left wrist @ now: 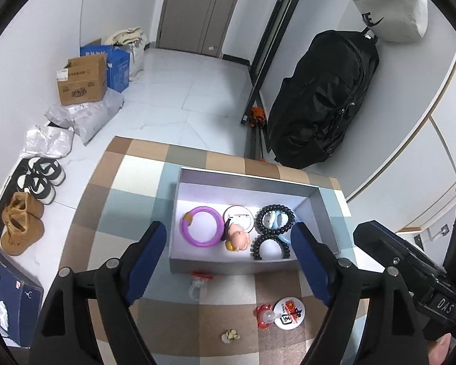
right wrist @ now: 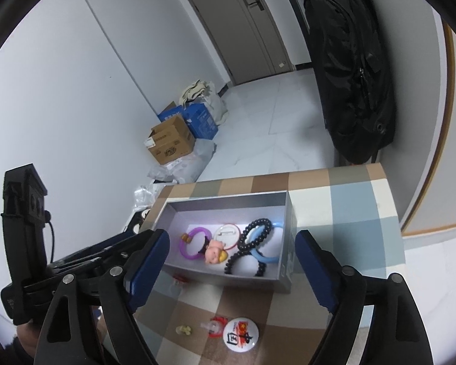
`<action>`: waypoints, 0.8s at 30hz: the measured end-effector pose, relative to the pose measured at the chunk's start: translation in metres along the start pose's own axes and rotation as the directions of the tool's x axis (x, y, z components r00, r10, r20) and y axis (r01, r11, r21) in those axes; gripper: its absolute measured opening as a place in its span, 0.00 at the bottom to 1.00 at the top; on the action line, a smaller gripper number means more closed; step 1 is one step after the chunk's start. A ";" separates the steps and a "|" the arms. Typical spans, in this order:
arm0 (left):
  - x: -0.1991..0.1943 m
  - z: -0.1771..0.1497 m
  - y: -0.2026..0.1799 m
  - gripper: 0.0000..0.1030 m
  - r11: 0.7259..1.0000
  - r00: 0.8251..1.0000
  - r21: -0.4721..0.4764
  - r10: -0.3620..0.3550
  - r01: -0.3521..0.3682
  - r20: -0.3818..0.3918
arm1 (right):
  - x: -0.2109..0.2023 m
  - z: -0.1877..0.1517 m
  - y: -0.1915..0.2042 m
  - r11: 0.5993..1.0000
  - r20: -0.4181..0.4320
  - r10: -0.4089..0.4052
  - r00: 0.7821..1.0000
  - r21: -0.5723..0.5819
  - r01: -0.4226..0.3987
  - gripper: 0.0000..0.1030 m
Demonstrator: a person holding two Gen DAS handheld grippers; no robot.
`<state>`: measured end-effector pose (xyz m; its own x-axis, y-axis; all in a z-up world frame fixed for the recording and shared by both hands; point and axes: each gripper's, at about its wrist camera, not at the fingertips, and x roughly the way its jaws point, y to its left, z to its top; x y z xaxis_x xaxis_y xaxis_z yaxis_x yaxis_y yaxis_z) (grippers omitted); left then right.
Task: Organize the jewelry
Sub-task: 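Open both tools to drop the items into the box and lift out, then lower the left tool and grasp the small yellow-green figurine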
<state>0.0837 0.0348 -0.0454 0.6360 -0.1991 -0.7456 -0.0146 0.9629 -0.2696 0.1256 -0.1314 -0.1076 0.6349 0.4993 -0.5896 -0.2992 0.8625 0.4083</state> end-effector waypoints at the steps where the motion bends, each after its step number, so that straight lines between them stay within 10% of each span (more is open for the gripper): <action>1: -0.002 -0.001 0.000 0.79 1.000 1.000 0.005 0.005 -0.005 0.004 | -0.001 -0.001 0.000 1.000 0.002 -0.002 1.000 -0.003 0.002 0.86; 24: -0.021 -0.048 0.002 0.89 0.989 0.996 0.118 0.087 -0.090 0.033 | -0.016 -0.045 0.009 0.993 -0.031 -0.092 0.995 -0.080 0.089 1.00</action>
<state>0.0329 0.0322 -0.0593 0.6574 -0.1087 -0.7456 0.0190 0.9916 -0.1278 0.0806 -0.1274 -0.1261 0.6371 0.4205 -0.6460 -0.2974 0.9073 0.2974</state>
